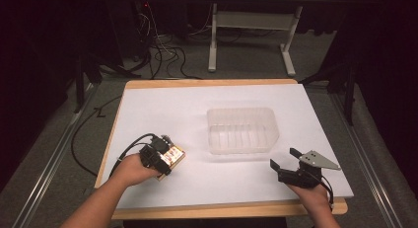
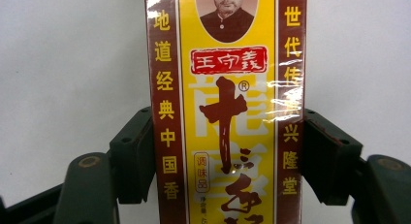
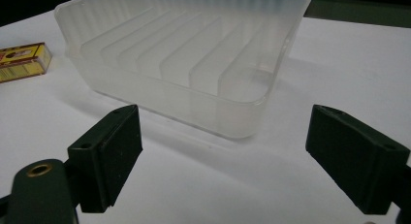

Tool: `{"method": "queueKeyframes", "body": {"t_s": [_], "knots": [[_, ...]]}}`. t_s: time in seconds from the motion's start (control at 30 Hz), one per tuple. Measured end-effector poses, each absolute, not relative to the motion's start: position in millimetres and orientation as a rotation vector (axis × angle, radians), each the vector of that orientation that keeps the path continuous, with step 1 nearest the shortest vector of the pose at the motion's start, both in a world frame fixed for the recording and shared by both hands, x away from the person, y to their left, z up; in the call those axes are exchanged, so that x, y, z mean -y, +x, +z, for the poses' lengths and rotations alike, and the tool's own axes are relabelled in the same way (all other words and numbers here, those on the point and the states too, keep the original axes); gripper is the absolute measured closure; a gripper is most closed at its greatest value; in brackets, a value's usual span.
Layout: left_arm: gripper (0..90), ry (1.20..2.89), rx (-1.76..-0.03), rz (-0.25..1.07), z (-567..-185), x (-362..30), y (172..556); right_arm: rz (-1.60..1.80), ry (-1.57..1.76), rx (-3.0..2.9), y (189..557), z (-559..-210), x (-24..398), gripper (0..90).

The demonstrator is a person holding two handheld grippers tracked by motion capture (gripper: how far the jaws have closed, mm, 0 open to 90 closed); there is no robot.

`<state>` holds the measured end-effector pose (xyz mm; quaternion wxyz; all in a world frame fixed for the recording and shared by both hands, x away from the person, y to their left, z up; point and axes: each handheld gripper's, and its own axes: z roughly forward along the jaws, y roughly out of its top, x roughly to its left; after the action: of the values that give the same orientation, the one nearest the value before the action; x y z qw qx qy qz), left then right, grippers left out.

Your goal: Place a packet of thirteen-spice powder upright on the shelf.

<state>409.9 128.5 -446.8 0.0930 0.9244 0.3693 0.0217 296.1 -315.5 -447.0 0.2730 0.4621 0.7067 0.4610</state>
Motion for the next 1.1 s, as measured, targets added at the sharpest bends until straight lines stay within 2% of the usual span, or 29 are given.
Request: {"method": "queueKeyframes", "body": {"t_s": [0.6,1.1], "knots": [[32.8,2.670,-1.063,0.093,-438.1,-129.7,402.9,1.241,1.245,-1.902,295.8,-447.0,315.1,13.9],[32.8,2.485,-1.071,0.148,-431.8,-138.9,389.2,1.240,1.243,-1.904,295.3,-446.8,314.2,14.1]]}}
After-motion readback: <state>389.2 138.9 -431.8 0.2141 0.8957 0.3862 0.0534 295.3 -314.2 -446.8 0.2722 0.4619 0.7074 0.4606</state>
